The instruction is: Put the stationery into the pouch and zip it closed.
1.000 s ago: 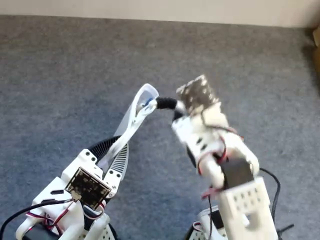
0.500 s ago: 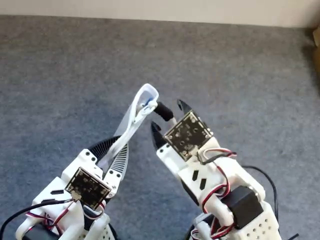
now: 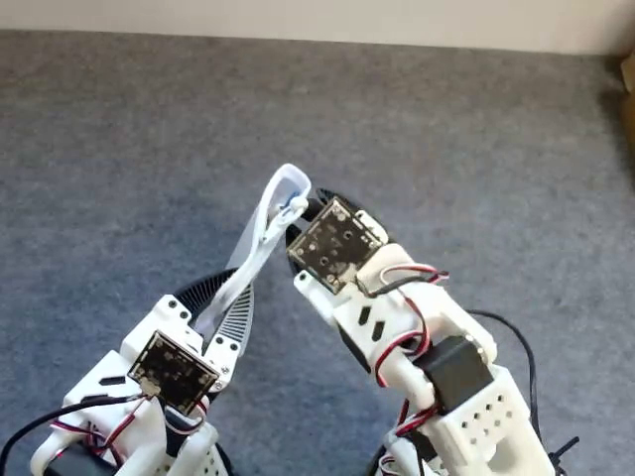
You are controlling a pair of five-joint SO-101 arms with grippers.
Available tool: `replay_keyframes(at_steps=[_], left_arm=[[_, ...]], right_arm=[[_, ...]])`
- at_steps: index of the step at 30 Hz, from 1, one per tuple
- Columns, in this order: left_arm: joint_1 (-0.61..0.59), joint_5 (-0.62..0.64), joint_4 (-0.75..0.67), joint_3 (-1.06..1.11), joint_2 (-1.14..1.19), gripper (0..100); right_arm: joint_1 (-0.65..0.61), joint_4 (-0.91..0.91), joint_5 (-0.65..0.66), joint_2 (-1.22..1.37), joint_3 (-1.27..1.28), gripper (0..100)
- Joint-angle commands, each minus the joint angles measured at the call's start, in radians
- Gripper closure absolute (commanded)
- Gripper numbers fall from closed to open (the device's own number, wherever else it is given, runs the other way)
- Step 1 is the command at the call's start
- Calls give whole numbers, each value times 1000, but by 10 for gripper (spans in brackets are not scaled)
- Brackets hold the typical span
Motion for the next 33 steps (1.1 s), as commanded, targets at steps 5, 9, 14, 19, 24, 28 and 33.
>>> replay_keyframes(at_steps=[5, 9, 14, 19, 24, 28, 33], left_arm=[[13, 0, 21, 18, -5, 995], [13, 0, 21, 18, -5, 995], [15, 0, 21, 18, -5, 995], [13, 0, 21, 18, -5, 995], [13, 0, 21, 19, -5, 995], [15, 0, 21, 19, -5, 995], [15, 0, 21, 19, -5, 995]], right_arm=[[28, -27, 98, -79, -68, 992], [30, -24, 98, -196, -68, 991], [33, -21, 100, -226, -59, 992], [102, -27, 95, -114, -68, 992], [225, -48, -3, 107, -194, 992], [318, -48, -80, 297, -340, 992], [401, -44, -135, 486, -493, 992]])
